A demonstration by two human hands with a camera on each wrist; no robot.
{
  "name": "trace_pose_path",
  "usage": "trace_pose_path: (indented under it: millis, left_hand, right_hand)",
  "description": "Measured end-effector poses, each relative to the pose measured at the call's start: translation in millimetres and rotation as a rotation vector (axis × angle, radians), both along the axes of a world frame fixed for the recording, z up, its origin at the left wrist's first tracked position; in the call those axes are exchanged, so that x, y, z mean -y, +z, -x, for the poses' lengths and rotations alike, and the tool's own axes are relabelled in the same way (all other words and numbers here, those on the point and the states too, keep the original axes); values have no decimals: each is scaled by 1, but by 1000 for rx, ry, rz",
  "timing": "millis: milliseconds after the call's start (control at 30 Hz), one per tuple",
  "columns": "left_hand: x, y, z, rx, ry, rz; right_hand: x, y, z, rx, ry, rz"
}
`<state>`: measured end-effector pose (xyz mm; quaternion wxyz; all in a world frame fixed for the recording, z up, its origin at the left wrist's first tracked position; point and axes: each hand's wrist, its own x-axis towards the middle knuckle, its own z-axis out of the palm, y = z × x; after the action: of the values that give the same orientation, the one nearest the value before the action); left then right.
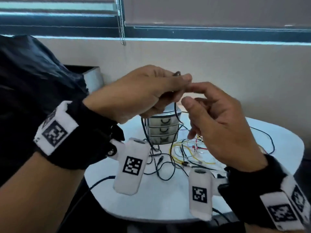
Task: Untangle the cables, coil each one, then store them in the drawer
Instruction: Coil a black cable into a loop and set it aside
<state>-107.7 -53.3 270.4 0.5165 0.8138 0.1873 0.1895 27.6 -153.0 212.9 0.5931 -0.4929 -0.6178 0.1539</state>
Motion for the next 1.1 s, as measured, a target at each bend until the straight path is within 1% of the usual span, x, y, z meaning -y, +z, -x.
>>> trace_pose_path:
  millis: [67, 133, 200, 233, 267, 300, 333, 400, 433, 467, 500, 567, 600, 667, 733, 767, 833, 900, 967, 1000, 1100]
  left_hand:
    - [4, -16, 5, -2, -22, 31]
    - [9, -32, 3, -49, -43, 7]
    - [14, -44, 3, -77, -42, 1]
    - [17, -52, 4, -64, -50, 18]
    - [19, -59, 6, -28, -55, 51]
    - [22, -68, 11, 24, -38, 105]
    - [26, -78, 18, 79, 1, 161]
    - [35, -102, 34, 172, 104, 239]
    - [41, -116, 41, 187, 153, 273]
    - [47, -130, 46, 169, 196, 300]
    - [54, -145, 48, 120, 228, 304]
    - [62, -169, 41, 5, 265, 262]
    - [63, -177, 33, -35, 272, 250]
    - [63, -186, 16, -67, 274, 250]
    - [61, -192, 0, -71, 240, 254]
    - [59, -196, -6, -75, 218, 257]
    - [53, -206, -13, -90, 196, 296]
    - [45, -215, -11, -90, 182, 389]
    - [38, -222, -4, -70, 201, 473]
    - [34, -226, 0, -58, 219, 505]
    - [25, -235, 14, -34, 232, 554]
  right_hand:
    - [4, -7, 4, 89, -59, -10]
    - [2, -13, 8, 122, -12, 35]
    - [3, -22, 8, 65, 75, 102]
    - [6, -27, 7, 20, 87, 102]
    - [11, -34, 3, -31, 60, 77]
    - [16, -42, -3, -99, -9, 37]
    - [23, -53, -11, -176, -131, -4]
    - [35, -79, -30, -305, -442, -56]
    - [42, -95, -41, -321, -582, -34]
    - [47, -110, -50, -299, -686, 38]
    - [52, -124, -56, -246, -733, 147]
    - [58, -145, -54, -75, -716, 357]
    - [58, -149, -47, 9, -698, 397]
    - [54, -147, -28, 108, -626, 335]
    - [44, -143, -11, 195, -467, 259]
    - [38, -143, -7, 183, -353, 284]
    - [32, -147, -3, 71, -150, 421]
    - [31, -153, -6, -34, -70, 504]
    - [33, -159, -15, -109, -83, 503]
    - [34, -162, -21, -127, -124, 484]
    - [30, -175, -38, -177, -340, 321]
